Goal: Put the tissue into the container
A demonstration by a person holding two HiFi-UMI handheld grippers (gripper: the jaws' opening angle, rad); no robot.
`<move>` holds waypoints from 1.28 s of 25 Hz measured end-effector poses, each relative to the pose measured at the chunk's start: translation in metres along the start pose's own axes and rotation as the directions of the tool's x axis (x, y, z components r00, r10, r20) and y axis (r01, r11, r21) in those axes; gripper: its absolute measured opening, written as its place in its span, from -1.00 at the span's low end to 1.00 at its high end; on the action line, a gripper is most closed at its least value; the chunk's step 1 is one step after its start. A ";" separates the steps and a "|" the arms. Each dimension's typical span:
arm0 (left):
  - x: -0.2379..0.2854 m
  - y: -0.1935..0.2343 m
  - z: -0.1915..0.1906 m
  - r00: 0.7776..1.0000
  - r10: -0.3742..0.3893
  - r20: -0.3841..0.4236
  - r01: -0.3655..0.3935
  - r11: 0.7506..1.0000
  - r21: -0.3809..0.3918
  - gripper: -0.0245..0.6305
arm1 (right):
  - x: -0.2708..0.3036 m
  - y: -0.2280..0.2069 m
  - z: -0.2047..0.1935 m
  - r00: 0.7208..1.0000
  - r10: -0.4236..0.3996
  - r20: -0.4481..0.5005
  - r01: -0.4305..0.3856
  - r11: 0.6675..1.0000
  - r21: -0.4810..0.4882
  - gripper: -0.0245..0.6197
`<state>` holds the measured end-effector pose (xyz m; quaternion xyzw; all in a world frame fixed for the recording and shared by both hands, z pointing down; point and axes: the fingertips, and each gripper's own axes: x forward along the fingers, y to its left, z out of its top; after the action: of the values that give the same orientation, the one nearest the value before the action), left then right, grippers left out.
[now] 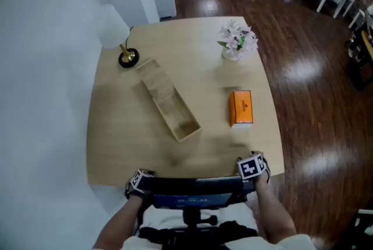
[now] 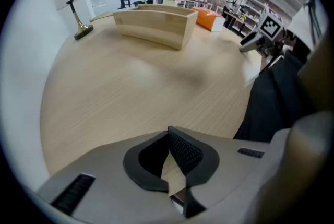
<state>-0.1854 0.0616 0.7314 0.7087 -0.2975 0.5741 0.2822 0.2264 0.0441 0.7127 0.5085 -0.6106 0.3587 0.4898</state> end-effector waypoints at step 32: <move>-0.076 0.032 0.100 0.814 -0.054 0.579 0.350 0.841 -0.412 -0.95 | -0.026 -0.023 0.042 0.975 -0.038 0.219 -0.014 0.973 0.231 -0.53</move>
<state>-0.1569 -0.0260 0.6405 0.7724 -0.4236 0.2161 0.4209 0.2386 0.0065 0.6755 0.6027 -0.6124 0.3651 0.3583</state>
